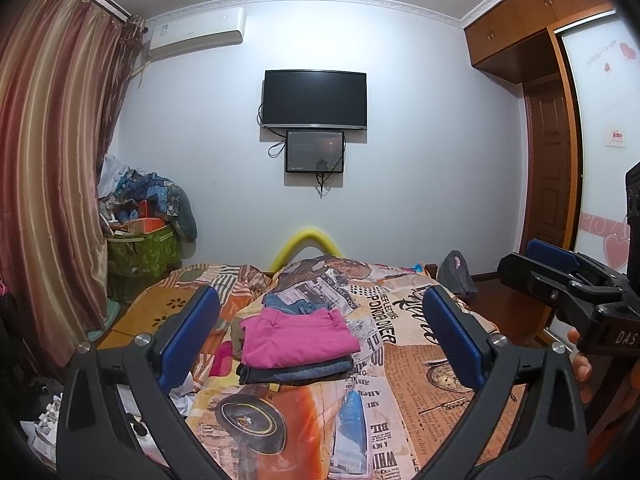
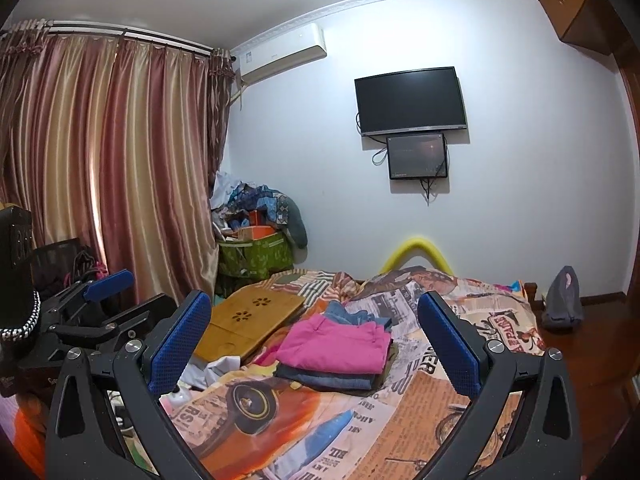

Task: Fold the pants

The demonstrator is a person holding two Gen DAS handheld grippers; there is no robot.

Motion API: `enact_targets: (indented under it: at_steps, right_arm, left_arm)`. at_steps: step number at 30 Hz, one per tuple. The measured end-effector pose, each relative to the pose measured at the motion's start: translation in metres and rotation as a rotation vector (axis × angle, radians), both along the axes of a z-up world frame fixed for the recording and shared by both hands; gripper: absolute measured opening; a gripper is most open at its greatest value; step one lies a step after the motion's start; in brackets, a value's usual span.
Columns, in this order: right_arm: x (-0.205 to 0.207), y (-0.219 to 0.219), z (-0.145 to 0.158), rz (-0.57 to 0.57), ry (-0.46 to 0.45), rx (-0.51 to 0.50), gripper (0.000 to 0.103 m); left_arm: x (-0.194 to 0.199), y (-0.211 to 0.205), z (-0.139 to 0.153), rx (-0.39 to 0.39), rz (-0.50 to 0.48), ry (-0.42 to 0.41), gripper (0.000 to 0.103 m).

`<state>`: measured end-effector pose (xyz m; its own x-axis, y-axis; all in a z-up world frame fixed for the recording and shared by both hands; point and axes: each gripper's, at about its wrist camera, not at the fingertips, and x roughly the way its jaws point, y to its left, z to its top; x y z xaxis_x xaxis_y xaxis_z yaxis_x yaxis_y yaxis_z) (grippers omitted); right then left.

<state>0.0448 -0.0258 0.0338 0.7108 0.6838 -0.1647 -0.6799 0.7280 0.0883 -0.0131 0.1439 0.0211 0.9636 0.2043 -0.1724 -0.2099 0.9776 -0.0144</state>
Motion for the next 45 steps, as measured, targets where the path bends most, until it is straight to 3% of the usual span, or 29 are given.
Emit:
enact_targets:
  at_steps: [45]
  right_arm:
    - [0.0053,-0.0051,-0.0057,-0.019,0.036,0.007,0.103]
  left_arm:
    - [0.0030,0.0030,0.0033,-0.024,-0.044,0.010,0.103]
